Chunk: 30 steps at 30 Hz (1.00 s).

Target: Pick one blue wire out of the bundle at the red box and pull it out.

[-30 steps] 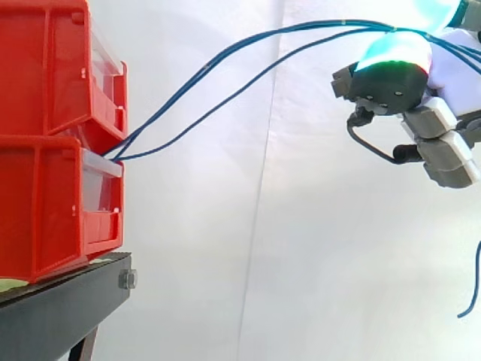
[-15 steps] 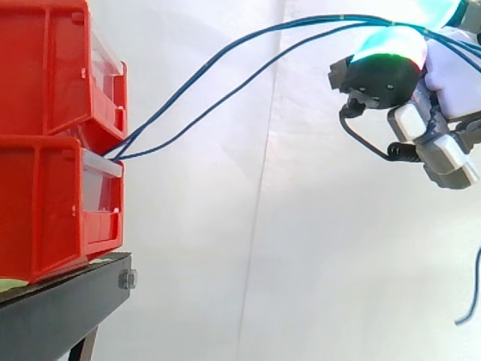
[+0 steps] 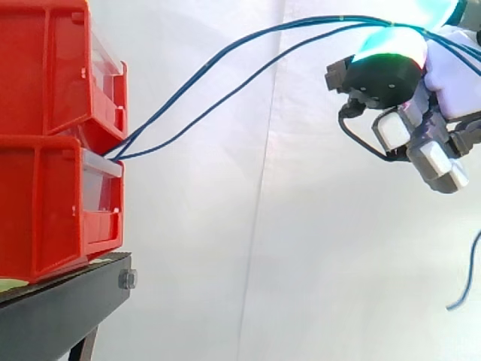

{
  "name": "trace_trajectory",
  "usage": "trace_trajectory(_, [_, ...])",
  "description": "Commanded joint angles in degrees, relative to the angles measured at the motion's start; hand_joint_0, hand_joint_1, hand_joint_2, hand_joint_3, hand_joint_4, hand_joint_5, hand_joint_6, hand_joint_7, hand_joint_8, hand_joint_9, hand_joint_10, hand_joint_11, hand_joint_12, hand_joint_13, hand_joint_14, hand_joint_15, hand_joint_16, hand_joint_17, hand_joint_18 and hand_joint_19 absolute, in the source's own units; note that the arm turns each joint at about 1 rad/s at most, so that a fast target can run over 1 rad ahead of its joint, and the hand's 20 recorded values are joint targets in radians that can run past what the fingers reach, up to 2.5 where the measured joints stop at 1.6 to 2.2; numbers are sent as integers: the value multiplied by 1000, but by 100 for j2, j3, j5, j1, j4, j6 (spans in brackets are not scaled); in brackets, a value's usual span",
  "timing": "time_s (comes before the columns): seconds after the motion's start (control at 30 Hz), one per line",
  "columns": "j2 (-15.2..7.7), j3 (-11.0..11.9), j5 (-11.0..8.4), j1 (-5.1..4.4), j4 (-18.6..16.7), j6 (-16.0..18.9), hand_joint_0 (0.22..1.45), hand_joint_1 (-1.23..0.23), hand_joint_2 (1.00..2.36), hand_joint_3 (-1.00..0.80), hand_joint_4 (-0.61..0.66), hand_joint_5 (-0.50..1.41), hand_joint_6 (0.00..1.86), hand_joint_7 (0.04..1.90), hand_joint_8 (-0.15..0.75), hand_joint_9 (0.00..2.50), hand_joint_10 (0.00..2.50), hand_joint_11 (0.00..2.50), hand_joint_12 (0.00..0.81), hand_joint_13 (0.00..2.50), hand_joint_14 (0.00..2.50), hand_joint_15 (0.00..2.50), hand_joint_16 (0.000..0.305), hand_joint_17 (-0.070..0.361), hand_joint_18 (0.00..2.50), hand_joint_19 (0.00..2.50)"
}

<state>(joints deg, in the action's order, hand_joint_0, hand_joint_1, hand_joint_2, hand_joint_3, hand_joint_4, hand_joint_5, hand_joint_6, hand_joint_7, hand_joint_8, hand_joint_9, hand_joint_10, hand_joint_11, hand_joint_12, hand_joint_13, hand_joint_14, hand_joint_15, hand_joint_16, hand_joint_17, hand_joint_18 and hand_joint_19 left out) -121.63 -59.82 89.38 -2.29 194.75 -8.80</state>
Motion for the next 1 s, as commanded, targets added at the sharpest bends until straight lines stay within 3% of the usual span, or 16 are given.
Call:
trace_trajectory(0.0, [8,5,0,0,1,1,905,-846,1016,-230,-193,-175,865,1542,123,934,0,0,330,938,9,273,45,102,795,625])
trace_trajectory(0.1, [8,-3,0,0,1,1,891,-860,1013,-153,-72,-173,861,1549,145,958,0,0,339,944,9,270,46,104,790,636])
trace_trajectory(0.2, [-1,-3,9,0,1,1,817,-870,1010,-70,45,-190,887,1395,163,909,0,0,355,943,9,275,48,107,825,553])
trace_trajectory(0.3, [8,5,0,18,10,97,673,-869,1007,-55,-56,-208,916,1132,176,867,1,0,392,940,9,271,57,128,915,442])
trace_trajectory(0.37, [-1,5,0,18,10,106,623,-848,1009,-100,-83,-206,921,1081,179,860,0,4,402,932,9,269,59,133,902,446])
trace_trajectory(0.43, [8,5,18,27,10,115,581,-792,1013,-281,-131,-188,907,1133,158,863,2,14,366,900,10,283,52,118,838,494])
trace_trajectory(0.53, [-1,5,35,27,10,115,651,-844,1018,-215,-238,-182,918,1233,164,881,2,24,366,929,12,282,50,113,875,475])
trace_trajectory(0.6, [8,5,35,35,10,115,737,-877,1023,-132,-215,-195,939,1371,169,884,0,26,366,944,10,279,49,111,896,469])
trace_trajectory(0.67, [-1,5,44,35,10,115,788,-847,1026,-99,-212,-210,950,1264,168,879,0,14,362,946,10,281,48,108,875,502])
trace_trajectory(0.83, [8,5,62,27,10,115,802,-854,1002,-478,-156,-232,936,1015,141,800,0,10,358,938,9,268,48,109,921,409])
trace_trajectory(0.97, [-1,-3,70,27,19,115,773,-882,1000,-500,-152,-240,943,964,133,771,0,30,356,921,10,246,48,108,933,364])
